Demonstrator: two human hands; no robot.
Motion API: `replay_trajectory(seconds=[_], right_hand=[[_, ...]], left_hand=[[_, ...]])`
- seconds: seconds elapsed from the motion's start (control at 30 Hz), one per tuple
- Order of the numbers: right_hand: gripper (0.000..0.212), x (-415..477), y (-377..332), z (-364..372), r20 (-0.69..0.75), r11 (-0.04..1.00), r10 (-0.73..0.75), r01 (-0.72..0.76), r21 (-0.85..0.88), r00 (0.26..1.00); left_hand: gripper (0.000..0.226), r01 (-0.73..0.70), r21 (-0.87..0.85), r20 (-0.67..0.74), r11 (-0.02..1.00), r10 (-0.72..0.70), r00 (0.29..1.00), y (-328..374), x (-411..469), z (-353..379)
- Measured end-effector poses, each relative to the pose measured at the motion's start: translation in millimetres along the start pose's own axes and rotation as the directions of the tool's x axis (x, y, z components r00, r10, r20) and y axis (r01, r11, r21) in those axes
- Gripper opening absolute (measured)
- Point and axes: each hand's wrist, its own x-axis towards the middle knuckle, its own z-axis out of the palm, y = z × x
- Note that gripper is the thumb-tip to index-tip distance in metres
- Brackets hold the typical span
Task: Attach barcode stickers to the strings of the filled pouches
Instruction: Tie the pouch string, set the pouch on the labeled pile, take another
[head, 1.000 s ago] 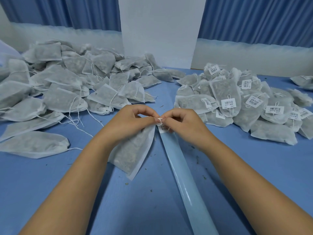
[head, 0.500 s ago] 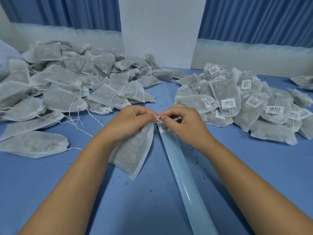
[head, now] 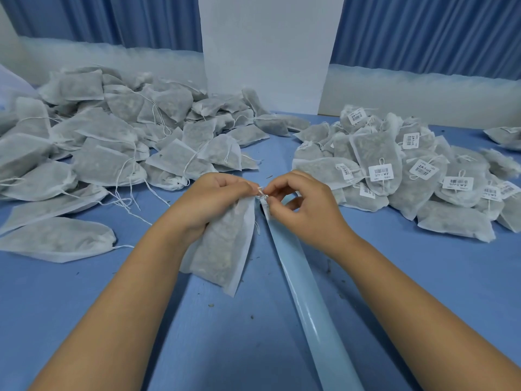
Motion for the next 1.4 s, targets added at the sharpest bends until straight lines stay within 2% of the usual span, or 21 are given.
replay_trajectory(seconds=[0.17,0.33,0.53,0.6,0.67,0.73,0.83,1.0,1.17,1.3,1.4], right_hand=[[0.011,0,0,1,-0.028,0.999,0.01,-0.009,0.031,1.0],[0.005,1,1,1,-0.048,0.999,0.033,-0.034,-0.025,0.998],[0.003,5,2,-5,-0.012,0.982,0.178,-0.177,0.058,0.984],[0.01,6,0,-6,-0.01,0.977,0.197,-0.195,0.09,0.98],[0.016,5,-1,-7,-0.002,0.977,0.19,-0.189,0.098,0.982],[0.014,6,-1,-7,0.012,0.975,0.19,-0.19,0.114,0.982],[0.014,8,-1,-9,-0.003,0.969,0.204,-0.201,0.145,0.979],[0.012,11,-1,-12,0.01,0.886,0.317,-0.3,0.353,0.948],[0.01,11,-5,-11,0.062,0.807,0.368,-0.352,0.473,0.928],[0.01,11,-6,-10,0.076,0.775,0.403,-0.384,0.503,0.912],[0.01,11,-6,-10,0.058,0.79,0.414,-0.39,0.473,0.909]], left_hand=[[0.013,-0.016,0.003,0.021,1.0,0.016,1.0,-1,0,0],[0.023,-0.018,-0.002,0.042,1.0,0.018,0.999,-2,0,0],[0.006,-0.021,0.002,0.041,1.0,0.021,0.999,-1,-1,-2],[0.025,-0.017,0.059,0.024,0.998,0.016,1.0,-3,1,-3],[0.031,-0.025,0.09,0.063,0.996,0.019,0.998,-3,1,-2],[0.026,-0.036,0.134,0.116,0.99,0.02,0.993,-4,-1,1],[0.009,-0.049,0.198,0.112,0.979,0.028,0.993,-3,-1,4],[0.013,-0.051,0.219,0.104,0.974,0.029,0.994,-3,-1,6],[0.017,-0.085,0.217,0.099,0.972,0.064,0.993,-3,-1,10],[0.019,-0.089,0.245,0.096,0.965,0.068,0.993,-3,-1,11],[0.017,-0.113,0.272,0.126,0.956,0.081,0.989,-2,-2,12]])
